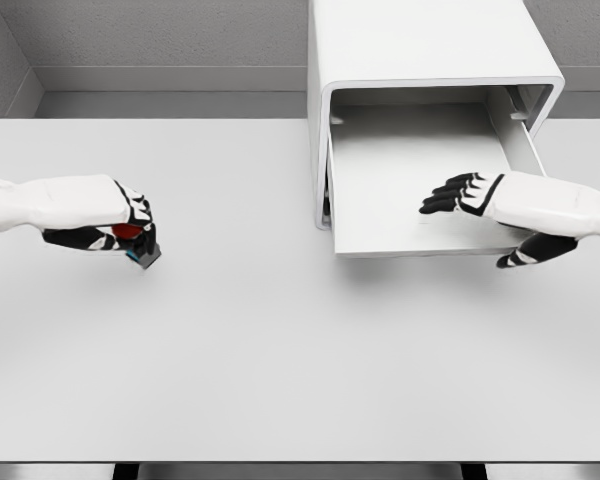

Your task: Slide open multi-storey tabletop storage cabinets and put open load switch and slide close multi-storey tabletop storage cabinets

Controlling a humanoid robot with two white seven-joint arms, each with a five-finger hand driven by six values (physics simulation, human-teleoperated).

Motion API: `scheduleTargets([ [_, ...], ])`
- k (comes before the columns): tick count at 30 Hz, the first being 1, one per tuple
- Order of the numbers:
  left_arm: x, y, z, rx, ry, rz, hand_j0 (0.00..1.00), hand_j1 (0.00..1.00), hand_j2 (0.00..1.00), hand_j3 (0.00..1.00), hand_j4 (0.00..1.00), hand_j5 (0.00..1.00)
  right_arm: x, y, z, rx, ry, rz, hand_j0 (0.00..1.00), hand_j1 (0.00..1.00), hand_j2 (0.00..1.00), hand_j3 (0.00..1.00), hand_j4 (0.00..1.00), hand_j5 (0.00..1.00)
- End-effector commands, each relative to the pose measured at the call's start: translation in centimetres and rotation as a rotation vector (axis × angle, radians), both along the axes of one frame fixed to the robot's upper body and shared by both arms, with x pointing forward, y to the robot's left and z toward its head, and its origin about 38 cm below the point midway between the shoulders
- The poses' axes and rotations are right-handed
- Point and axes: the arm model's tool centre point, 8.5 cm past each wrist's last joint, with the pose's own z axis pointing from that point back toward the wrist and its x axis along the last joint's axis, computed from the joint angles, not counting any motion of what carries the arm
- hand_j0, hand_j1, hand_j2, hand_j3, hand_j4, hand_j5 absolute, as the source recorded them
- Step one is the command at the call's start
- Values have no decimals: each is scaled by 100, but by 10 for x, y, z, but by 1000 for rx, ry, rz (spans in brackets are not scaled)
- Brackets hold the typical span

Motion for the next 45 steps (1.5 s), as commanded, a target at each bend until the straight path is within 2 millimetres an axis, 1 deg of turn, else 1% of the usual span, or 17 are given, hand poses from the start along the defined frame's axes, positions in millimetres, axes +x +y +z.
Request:
scheduleTargets([
  [1,1,-4,1,-20,4,-5,45,45,45,45,45,45,2,-3,10,25,-30,-18,100,100,100,100,100,100],
  [4,1,-9,9,-36,-7,-18,45,45,45,45,45,45,0,-10,11,10,-26,-31,100,100,100,100,100,100],
  [8,2,-20,18,-58,-26,-46,43,43,43,43,43,43,-1,-11,8,6,-17,-32,100,100,100,100,100,100],
  [15,0,-31,36,-86,-57,-83,43,43,43,43,43,43,-1,-12,7,3,-15,-33,100,100,100,100,100,100],
  [18,3,-44,43,-116,-72,-113,43,43,43,43,43,43,-2,-16,9,-8,-16,-42,100,100,100,100,100,100],
  [21,6,-57,49,-139,-85,-139,43,43,43,43,43,43,-3,-16,9,-9,-15,-42,100,100,100,100,100,100],
  [24,7,-65,51,-155,-90,-156,42,42,42,42,42,42,-2,-17,8,-9,-13,-43,100,100,100,100,100,100],
  [32,13,-87,79,-189,-149,-210,42,42,42,42,42,42,-3,-16,8,-9,-12,-42,100,100,100,100,100,100],
  [35,14,-100,85,-207,-161,-240,42,42,42,42,42,42,-3,-16,8,-8,-12,-42,100,100,100,100,100,100],
  [40,16,-113,94,-221,-182,-270,42,42,42,42,42,42,-3,-17,7,-10,-9,-43,100,100,100,100,100,100],
  [41,17,-120,95,-227,-184,-284,42,42,42,42,42,42,-4,-18,7,-14,-9,-46,100,100,100,100,100,100],
  [44,17,-124,101,-224,-196,-295,42,42,42,42,42,42,-4,-19,7,-15,-8,-47,100,100,100,100,100,100],
  [45,17,-128,101,-223,-197,-306,42,42,42,42,42,42,-4,-19,7,-14,-7,-48,100,100,100,100,100,100],
])
